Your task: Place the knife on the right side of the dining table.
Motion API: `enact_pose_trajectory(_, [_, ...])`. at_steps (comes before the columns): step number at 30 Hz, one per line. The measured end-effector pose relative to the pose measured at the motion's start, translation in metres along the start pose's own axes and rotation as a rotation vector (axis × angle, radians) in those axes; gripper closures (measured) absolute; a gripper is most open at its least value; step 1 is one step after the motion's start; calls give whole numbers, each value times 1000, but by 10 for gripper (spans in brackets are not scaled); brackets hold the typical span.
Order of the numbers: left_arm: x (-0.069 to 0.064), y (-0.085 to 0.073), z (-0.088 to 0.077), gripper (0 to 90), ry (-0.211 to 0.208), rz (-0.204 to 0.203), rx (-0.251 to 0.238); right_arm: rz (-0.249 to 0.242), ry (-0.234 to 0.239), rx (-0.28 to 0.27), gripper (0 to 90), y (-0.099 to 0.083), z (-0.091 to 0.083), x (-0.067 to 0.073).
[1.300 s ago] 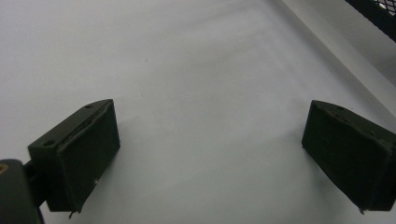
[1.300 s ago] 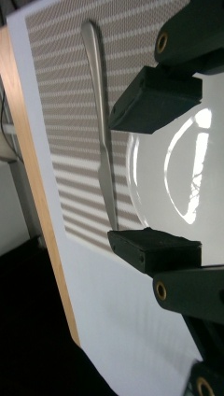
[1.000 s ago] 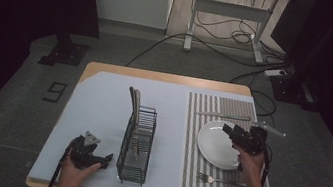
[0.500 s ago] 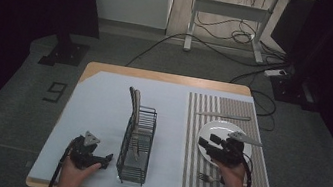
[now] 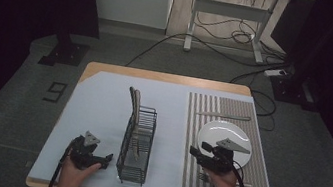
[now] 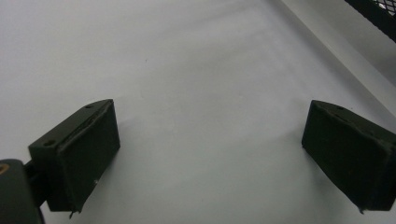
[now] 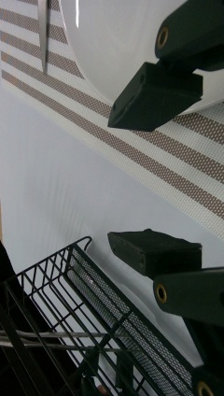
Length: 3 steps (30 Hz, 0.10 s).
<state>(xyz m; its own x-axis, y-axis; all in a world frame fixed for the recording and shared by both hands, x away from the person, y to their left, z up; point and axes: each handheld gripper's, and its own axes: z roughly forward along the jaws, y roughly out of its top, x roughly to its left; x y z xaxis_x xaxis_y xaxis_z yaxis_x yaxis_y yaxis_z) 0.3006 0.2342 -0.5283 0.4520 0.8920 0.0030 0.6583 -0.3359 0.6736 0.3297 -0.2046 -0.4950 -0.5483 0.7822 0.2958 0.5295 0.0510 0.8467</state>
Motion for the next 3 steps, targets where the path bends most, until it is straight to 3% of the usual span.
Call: enact_pose_trajectory(3, [0,0,0,39,0,0,0,-2,-11,-4,383,-1,-2,-1])
